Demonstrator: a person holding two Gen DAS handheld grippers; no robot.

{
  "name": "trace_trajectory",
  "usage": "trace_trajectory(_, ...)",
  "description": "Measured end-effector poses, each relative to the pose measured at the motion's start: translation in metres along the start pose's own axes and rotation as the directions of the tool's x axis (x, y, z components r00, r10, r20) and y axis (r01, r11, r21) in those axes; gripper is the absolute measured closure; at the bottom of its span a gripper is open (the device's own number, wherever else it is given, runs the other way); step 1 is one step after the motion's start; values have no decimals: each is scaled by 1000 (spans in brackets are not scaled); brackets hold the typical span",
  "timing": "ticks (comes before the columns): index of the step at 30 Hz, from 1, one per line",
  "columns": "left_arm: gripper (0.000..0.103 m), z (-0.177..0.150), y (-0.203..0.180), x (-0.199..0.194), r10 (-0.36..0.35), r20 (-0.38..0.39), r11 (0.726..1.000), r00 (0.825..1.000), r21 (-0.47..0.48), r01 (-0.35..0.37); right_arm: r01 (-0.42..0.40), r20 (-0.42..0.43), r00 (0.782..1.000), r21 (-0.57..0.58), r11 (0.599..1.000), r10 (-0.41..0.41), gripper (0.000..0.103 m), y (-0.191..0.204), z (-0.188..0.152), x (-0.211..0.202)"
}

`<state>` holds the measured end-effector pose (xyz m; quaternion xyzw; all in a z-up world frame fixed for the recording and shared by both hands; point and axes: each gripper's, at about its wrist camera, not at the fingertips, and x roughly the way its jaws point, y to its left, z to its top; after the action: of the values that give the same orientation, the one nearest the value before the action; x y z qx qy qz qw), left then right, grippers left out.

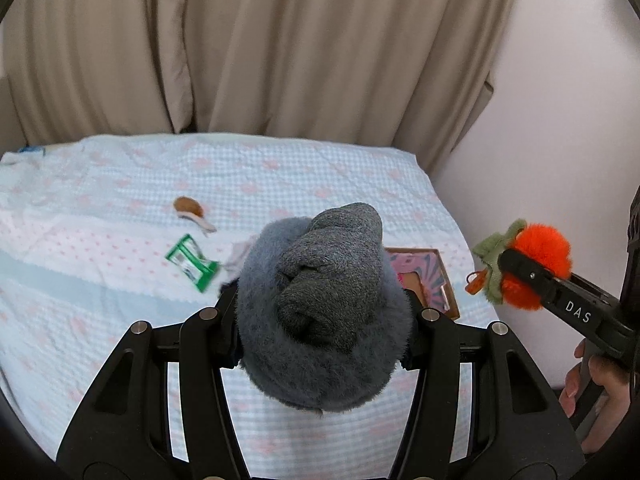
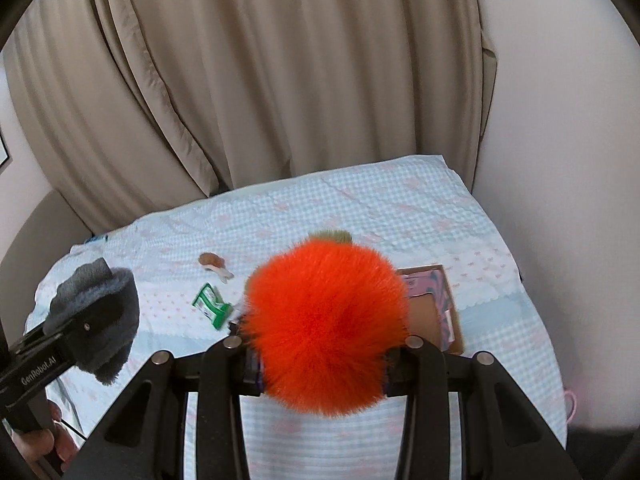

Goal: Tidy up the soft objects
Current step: 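Carry the grey sock and orange pompom over the pink box with both tools, then open both tools to drop the sock and pompom into the box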

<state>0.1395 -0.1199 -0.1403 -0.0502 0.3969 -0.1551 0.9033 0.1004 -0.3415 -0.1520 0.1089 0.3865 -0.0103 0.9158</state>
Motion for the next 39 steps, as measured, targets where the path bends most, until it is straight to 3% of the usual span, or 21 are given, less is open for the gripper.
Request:
trace_trajectory(8,52,-4,-45,78,6,-107,1000,994,17,-4,9,-81,997,-19,1000,-11,67,-56,-2,42)
trace_trajectory(16,52,0,-83,180,-1,-221,999,975,44,11,10,-177,984,-69,998,-22,67,-98,-11,108)
trace_trajectory(25,52,-9,-97,300,8,-397,998,918,54,15,7,-276,960,-117,993,-39,67,-128,-29,184)
trace_trajectory(31,52,-21,-91,353,35,-513,998,858,60,-5,8,-343,938,-127,992,-51,67,-136,-45,220)
trace_trajectory(33,41,-25,-92,362,52,-540,997,840,75,-14,17,-358,931,-145,989,-68,67,-136,-50,226)
trace_trajectory(34,36,-26,-93,363,63,-542,996,838,82,-22,21,-361,929,-158,987,-78,63,-136,-52,228)
trace_trajectory(36,0,-26,-94,362,84,-534,994,841,103,-34,12,-372,925,-184,983,-81,53,-133,-57,230)
trace_trajectory(37,0,-26,-96,361,86,-531,993,843,111,-31,2,-376,924,-191,982,-75,34,-132,-58,231)
trace_trajectory(38,0,-26,-97,359,84,-529,993,844,115,-26,-12,-378,924,-200,980,-66,8,-131,-60,231)
trace_trajectory(39,0,-25,-98,358,78,-526,993,847,119,-17,-21,-379,923,-205,979,-59,0,-130,-62,230)
